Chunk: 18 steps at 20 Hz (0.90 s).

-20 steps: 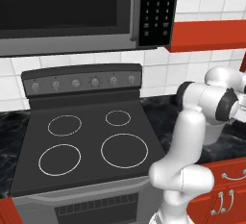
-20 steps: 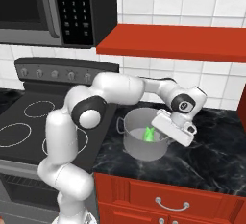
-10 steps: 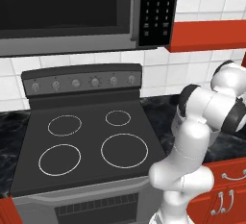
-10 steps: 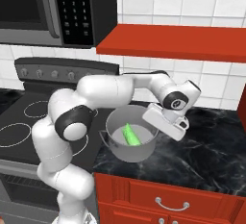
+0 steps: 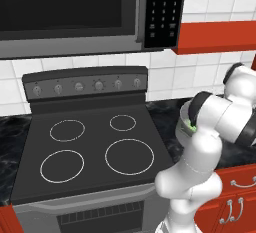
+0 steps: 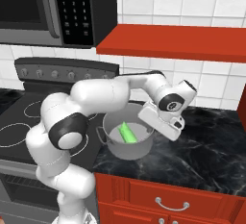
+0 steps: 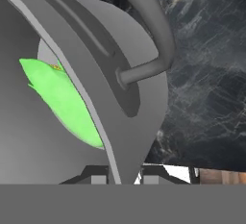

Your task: Turn on the sink faucet. Then move the corn from the counter to the sink. Turn off the sink. Move the vegetable from the sink to the pot next to the stove. Finally move the pot to the rear right burner.

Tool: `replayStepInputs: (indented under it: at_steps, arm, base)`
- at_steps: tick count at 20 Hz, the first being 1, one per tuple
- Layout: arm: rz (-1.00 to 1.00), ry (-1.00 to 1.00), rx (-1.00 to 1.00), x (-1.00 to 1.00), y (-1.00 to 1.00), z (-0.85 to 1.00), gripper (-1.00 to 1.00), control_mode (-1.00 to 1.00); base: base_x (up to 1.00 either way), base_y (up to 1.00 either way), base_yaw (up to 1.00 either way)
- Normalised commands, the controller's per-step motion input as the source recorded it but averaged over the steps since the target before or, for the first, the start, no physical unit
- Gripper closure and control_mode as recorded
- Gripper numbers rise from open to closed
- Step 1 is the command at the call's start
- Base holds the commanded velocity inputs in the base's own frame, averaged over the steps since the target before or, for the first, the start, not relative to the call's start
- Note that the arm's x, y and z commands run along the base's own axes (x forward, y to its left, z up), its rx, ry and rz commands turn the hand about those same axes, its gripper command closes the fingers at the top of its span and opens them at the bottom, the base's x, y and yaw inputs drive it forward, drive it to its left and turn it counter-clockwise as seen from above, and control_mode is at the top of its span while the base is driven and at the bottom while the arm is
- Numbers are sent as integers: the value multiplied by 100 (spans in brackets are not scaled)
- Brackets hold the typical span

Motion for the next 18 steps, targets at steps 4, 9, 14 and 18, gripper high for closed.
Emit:
replayStepInputs:
  at_steps: [4,9,14,18]
  arm:
    - [-18,0,0,0,47,17,100,-100]
    - [-19,1,0,0,53,13,100,-100]
    - [-21,1,0,0,58,5,100,-100]
    - [-21,1,0,0,61,0,100,-100]
  base:
    - [0,0,0]
    - [0,0,0]
    - [0,0,0]
    - [0,0,0]
